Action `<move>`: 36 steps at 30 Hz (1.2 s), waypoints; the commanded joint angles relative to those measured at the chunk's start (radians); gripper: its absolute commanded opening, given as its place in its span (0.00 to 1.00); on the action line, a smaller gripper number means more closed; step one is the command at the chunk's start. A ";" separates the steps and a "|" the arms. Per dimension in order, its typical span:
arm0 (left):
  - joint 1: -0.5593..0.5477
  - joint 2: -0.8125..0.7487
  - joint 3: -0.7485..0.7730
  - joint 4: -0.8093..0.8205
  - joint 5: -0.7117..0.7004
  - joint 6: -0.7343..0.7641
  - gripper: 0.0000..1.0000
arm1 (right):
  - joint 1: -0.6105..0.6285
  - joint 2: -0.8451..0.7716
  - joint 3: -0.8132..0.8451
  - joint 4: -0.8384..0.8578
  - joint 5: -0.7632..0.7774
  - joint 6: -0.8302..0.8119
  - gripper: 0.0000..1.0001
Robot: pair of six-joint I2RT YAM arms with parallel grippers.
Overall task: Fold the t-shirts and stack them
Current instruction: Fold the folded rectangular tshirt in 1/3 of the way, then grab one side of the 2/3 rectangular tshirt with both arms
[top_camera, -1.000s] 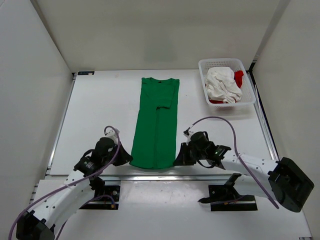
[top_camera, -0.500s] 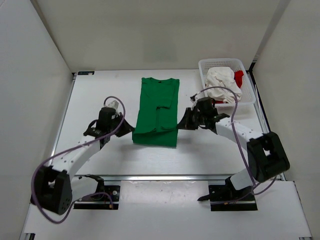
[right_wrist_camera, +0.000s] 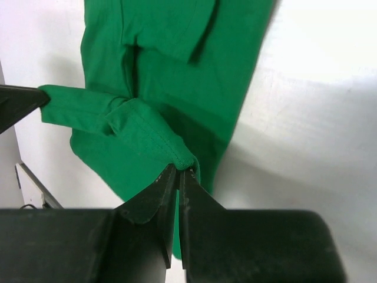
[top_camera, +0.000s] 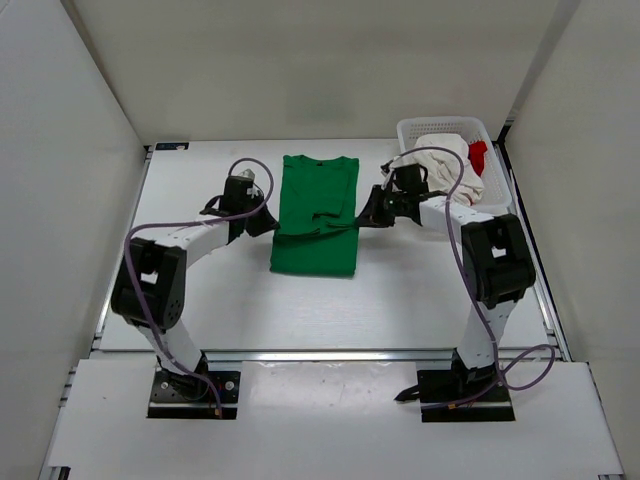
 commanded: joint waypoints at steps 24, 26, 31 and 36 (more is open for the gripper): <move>-0.108 -0.268 -0.367 0.322 -0.027 -0.136 0.39 | 0.134 -0.157 -0.205 0.119 0.097 0.036 0.06; -0.100 -0.219 -0.380 0.315 -0.007 -0.136 0.38 | 0.163 -0.132 -0.213 0.101 0.102 0.015 0.03; -0.097 -0.125 -0.416 0.303 0.025 -0.112 0.35 | 0.184 -0.133 -0.289 0.111 0.134 0.033 0.01; -0.105 -0.188 -0.563 0.349 -0.001 -0.139 0.34 | 0.199 -0.173 -0.438 0.139 0.160 0.053 0.00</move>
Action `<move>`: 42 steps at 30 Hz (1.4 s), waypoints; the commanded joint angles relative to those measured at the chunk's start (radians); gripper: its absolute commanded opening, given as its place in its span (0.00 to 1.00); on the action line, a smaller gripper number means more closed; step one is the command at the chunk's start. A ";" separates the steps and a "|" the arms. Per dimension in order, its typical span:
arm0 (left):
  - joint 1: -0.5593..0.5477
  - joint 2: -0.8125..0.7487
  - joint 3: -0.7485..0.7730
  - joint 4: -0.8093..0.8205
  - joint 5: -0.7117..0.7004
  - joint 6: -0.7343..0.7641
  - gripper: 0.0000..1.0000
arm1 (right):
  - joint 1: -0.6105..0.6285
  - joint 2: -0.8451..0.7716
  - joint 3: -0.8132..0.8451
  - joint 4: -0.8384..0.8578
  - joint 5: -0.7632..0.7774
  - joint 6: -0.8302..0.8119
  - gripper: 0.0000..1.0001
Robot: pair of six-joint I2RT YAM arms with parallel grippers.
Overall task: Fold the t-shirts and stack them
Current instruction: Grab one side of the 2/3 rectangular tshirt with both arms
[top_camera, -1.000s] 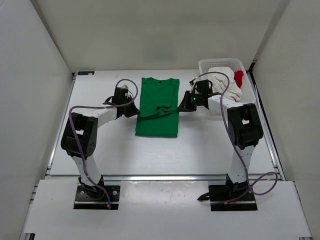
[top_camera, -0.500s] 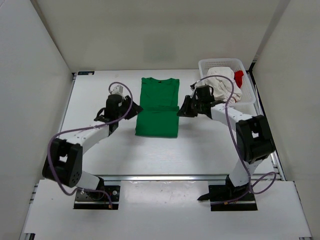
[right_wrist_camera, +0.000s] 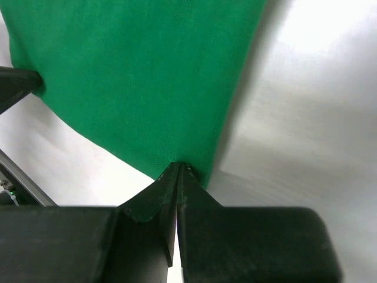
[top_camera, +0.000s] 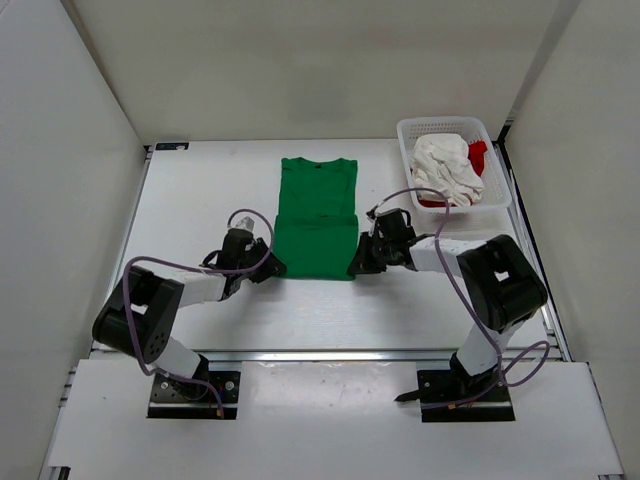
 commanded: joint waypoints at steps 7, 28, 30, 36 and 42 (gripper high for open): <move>-0.046 -0.249 -0.283 0.006 -0.039 -0.053 0.37 | 0.058 -0.140 -0.205 0.042 0.061 0.034 0.00; -0.085 -0.426 -0.297 -0.171 -0.106 0.016 0.53 | 0.047 -0.262 -0.331 0.128 0.009 0.045 0.37; -0.103 -0.406 -0.283 -0.160 -0.114 0.010 0.50 | 0.049 -0.245 -0.324 0.131 0.009 0.049 0.34; -0.121 -0.348 -0.280 -0.134 -0.122 0.019 0.38 | 0.042 -0.202 -0.308 0.158 -0.008 0.046 0.20; -0.152 -0.320 -0.257 -0.148 -0.135 0.017 0.04 | 0.059 -0.214 -0.309 0.145 0.004 0.045 0.00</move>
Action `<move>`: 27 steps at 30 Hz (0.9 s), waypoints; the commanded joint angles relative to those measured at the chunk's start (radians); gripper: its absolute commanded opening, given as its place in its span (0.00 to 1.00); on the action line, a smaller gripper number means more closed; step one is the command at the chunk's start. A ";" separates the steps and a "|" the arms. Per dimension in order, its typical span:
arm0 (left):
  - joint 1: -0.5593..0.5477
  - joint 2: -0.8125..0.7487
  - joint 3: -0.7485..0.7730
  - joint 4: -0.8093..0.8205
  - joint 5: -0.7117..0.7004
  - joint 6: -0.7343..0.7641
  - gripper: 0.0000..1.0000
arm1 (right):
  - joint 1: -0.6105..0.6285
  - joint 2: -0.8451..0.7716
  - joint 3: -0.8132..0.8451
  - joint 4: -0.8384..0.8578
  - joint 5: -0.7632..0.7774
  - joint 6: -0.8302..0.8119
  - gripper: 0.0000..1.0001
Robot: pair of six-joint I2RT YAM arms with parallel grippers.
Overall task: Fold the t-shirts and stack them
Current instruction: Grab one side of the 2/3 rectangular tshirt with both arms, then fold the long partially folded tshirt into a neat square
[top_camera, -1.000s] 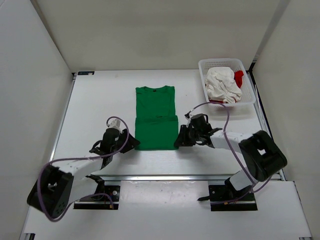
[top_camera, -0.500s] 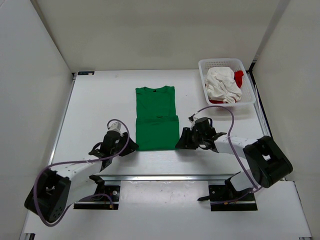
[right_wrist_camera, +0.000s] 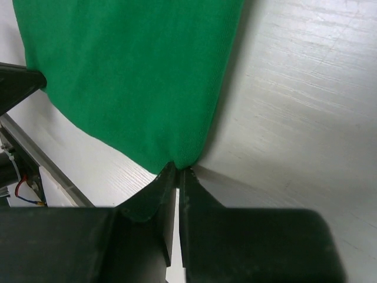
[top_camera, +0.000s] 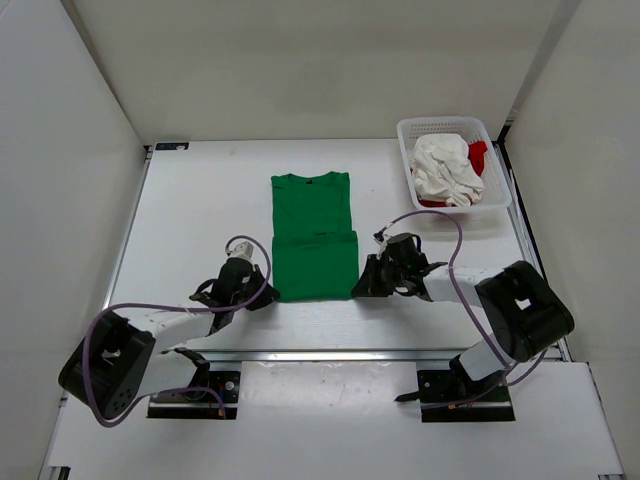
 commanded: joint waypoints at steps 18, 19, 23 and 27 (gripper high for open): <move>-0.017 -0.616 0.186 -0.678 0.037 0.015 0.00 | 0.333 -0.411 0.075 -0.404 0.287 0.039 0.00; 0.006 -0.566 0.215 -0.665 0.061 0.033 0.00 | 0.317 -0.403 0.131 -0.417 0.284 0.006 0.00; 0.063 -0.404 0.363 -0.554 0.071 0.082 0.00 | 0.166 -0.301 0.280 -0.419 0.191 -0.082 0.01; 0.167 -0.171 0.481 -0.415 0.119 0.099 0.00 | 0.006 -0.140 0.457 -0.422 0.111 -0.143 0.00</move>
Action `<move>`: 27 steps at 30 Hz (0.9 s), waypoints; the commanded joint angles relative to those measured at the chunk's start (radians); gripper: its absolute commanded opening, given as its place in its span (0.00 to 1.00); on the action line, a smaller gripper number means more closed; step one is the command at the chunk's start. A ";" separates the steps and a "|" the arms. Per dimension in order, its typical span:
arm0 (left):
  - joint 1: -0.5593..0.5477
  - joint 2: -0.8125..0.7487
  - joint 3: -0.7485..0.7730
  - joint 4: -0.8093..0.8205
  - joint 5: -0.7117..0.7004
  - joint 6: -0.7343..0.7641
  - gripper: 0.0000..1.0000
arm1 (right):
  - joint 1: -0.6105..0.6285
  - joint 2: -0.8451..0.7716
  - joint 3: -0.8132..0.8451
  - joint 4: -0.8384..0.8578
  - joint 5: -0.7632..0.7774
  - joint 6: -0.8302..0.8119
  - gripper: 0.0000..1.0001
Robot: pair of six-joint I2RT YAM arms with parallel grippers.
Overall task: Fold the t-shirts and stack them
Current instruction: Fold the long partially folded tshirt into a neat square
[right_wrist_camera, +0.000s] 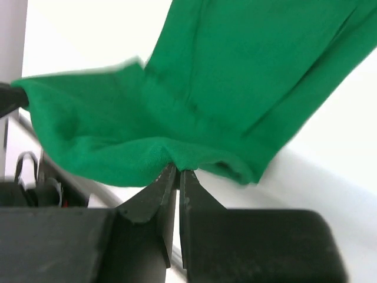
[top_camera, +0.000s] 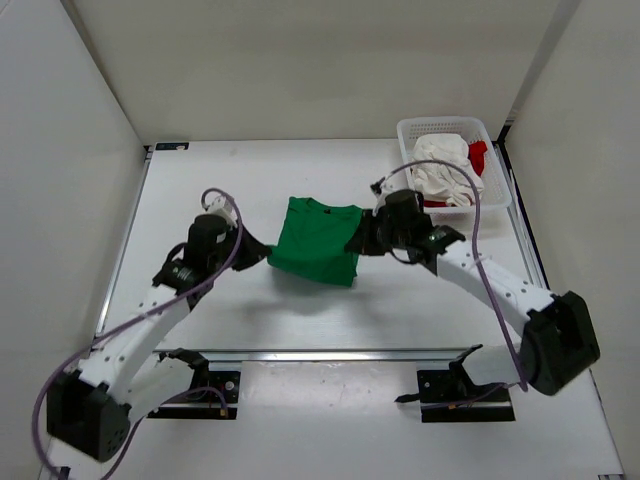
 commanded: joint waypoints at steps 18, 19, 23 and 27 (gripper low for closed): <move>0.126 1.111 0.865 0.097 -0.013 0.015 0.32 | -0.378 0.689 0.628 -0.110 -0.128 -0.115 0.19; 0.139 1.100 0.862 0.110 0.006 0.001 0.36 | -0.376 0.696 0.657 -0.116 -0.122 -0.117 0.26; 0.117 0.992 0.764 0.189 -0.004 0.007 0.38 | -0.324 0.639 0.641 -0.118 -0.030 -0.124 0.38; 0.020 0.854 0.542 0.303 -0.016 0.007 0.38 | -0.235 0.499 0.440 -0.002 0.089 -0.094 0.40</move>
